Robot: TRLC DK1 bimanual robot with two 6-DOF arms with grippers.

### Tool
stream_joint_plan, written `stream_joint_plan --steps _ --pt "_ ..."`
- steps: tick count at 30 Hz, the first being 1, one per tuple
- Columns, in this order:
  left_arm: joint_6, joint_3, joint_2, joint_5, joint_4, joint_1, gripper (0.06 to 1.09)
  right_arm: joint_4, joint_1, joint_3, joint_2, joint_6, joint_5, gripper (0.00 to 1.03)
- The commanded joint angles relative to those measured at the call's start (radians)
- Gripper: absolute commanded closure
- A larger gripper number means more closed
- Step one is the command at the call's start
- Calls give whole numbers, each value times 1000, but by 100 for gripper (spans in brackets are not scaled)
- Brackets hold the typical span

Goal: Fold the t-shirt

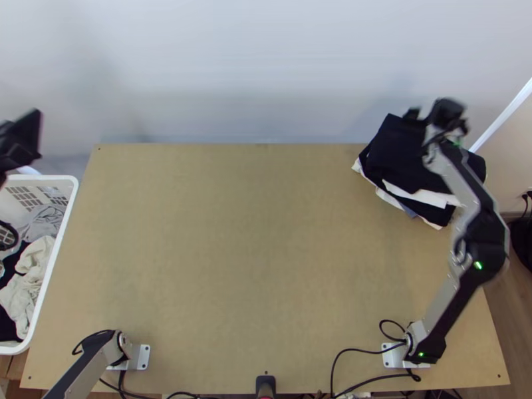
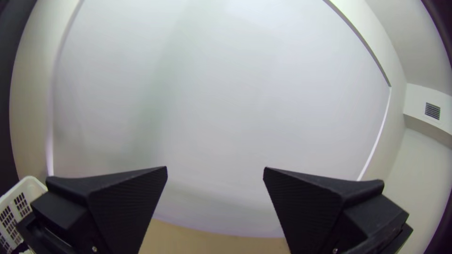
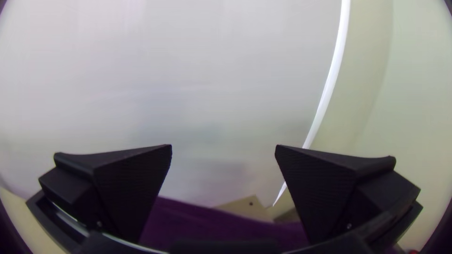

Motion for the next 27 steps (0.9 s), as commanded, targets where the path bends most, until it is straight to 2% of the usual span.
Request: stream_joint_plan --steps 1,6,8,11,15,17,21,27 --pt "14 -74 -67 -102 128 13 10 11 -11 20 -265 7 -58 4" --pt "34 -241 -195 -229 352 21 10 2 -8 -76 -544 55 -202 4" --pt "59 -312 -244 -274 423 33 10 3 -6 -130 -658 61 -225 4" --pt "87 -447 -344 -278 539 94 10 0 -5 -257 -851 67 -328 4" --pt "120 -666 -514 -277 664 159 9 84 15 -492 -1123 61 -374 4" --pt "149 -789 -613 -277 719 165 9 80 35 -604 -1245 61 -396 4" --pt "188 -1010 -796 -278 760 177 10 84 54 -857 -1492 58 -396 4" --pt "175 -1243 -983 -265 676 176 10 94 87 -1185 -1776 56 -396 4"
